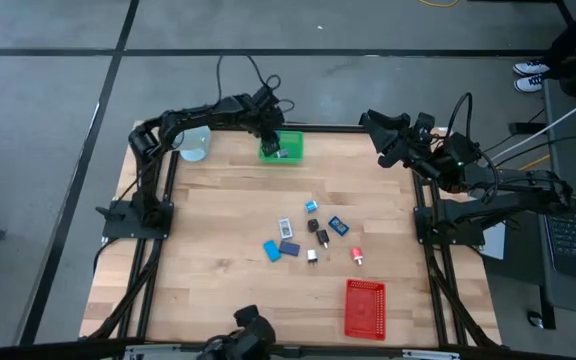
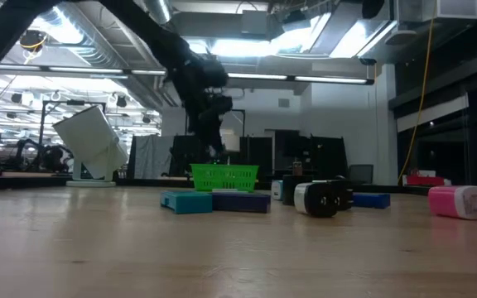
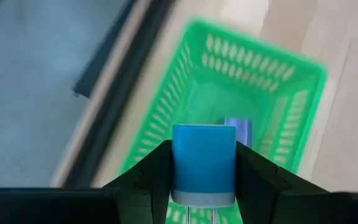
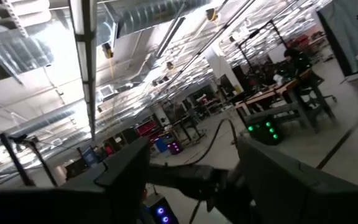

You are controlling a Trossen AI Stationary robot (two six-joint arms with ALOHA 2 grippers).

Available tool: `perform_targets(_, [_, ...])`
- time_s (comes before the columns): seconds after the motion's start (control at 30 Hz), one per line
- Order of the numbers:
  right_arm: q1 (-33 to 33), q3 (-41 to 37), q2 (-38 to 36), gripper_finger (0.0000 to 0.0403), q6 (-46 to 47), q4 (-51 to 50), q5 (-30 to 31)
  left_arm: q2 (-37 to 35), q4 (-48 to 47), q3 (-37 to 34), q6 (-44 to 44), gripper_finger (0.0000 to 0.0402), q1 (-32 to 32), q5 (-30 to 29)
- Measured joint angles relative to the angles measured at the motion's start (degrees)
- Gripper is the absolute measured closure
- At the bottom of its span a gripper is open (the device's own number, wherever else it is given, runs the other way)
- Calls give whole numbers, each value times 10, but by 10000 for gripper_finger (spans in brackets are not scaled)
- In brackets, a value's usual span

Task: Pick & Place Office items
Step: Put the left blue charger adapter into the green bin, then put the blue charger adapter into the green bin

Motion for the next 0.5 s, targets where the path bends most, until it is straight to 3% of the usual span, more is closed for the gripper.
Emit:
perform_targets(0.23, [-5, 0, 0, 152, 4, 0, 0, 42, 6, 0, 8, 267, -13, -2])
perform_targets(0.5, [-5, 0, 0, 152, 4, 0, 0, 26, 45, 0, 5, 153, -26, -33])
